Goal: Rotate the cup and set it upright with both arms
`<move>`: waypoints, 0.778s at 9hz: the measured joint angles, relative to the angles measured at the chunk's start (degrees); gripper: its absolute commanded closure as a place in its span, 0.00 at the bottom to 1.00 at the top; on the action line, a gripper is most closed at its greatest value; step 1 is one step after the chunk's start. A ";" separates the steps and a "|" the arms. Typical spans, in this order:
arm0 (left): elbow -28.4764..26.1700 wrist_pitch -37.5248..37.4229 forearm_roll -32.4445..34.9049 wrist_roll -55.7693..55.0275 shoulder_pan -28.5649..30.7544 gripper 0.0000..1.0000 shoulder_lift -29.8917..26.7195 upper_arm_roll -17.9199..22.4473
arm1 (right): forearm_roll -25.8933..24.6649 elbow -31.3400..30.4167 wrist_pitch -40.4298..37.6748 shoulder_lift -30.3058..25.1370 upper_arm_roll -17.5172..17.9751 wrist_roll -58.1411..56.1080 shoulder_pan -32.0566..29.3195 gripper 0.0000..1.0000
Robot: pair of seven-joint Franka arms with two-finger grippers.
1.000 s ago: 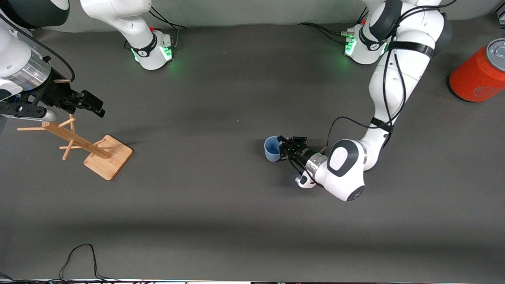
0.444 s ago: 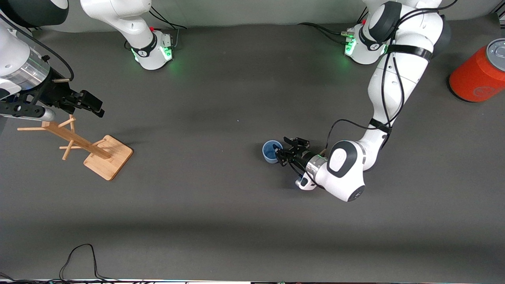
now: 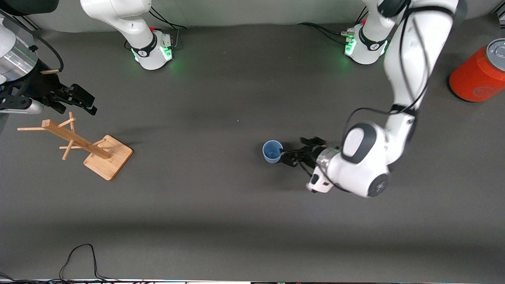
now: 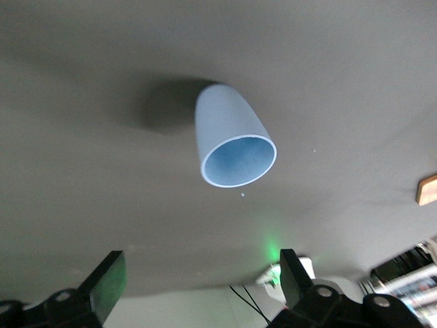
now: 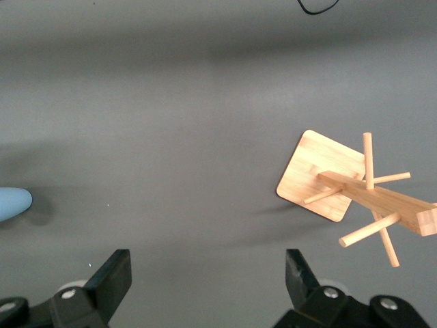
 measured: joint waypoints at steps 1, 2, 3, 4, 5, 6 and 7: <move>-0.11 -0.55 8.99 0.36 0.12 0.00 -4.02 0.03 | 0.00 0.37 0.00 -0.01 0.01 -0.23 0.00 0.00; -0.27 -1.09 16.25 1.79 0.09 0.00 -7.38 0.00 | 0.00 0.51 -0.03 0.07 0.01 -1.18 -0.02 0.00; -0.78 -1.36 21.32 4.57 0.21 0.00 -9.87 0.14 | 0.00 0.45 -0.08 0.53 0.00 -2.51 -0.18 0.00; -2.24 -1.42 24.69 8.45 0.96 0.00 -12.51 0.38 | 0.00 0.36 -0.09 1.43 -0.01 -3.59 -0.49 0.00; -4.40 -1.39 26.30 13.12 2.91 0.00 -15.37 0.55 | 0.00 0.33 -0.24 2.44 -0.03 -4.86 -0.70 0.00; -6.92 -1.35 26.65 17.85 5.61 0.00 -18.55 0.73 | 0.00 0.33 -0.47 3.14 -0.10 -5.97 -0.95 0.00; -9.79 -1.09 26.70 22.24 8.38 0.00 -22.12 0.84 | -0.01 0.35 -0.65 3.36 -0.29 -6.33 -1.34 0.00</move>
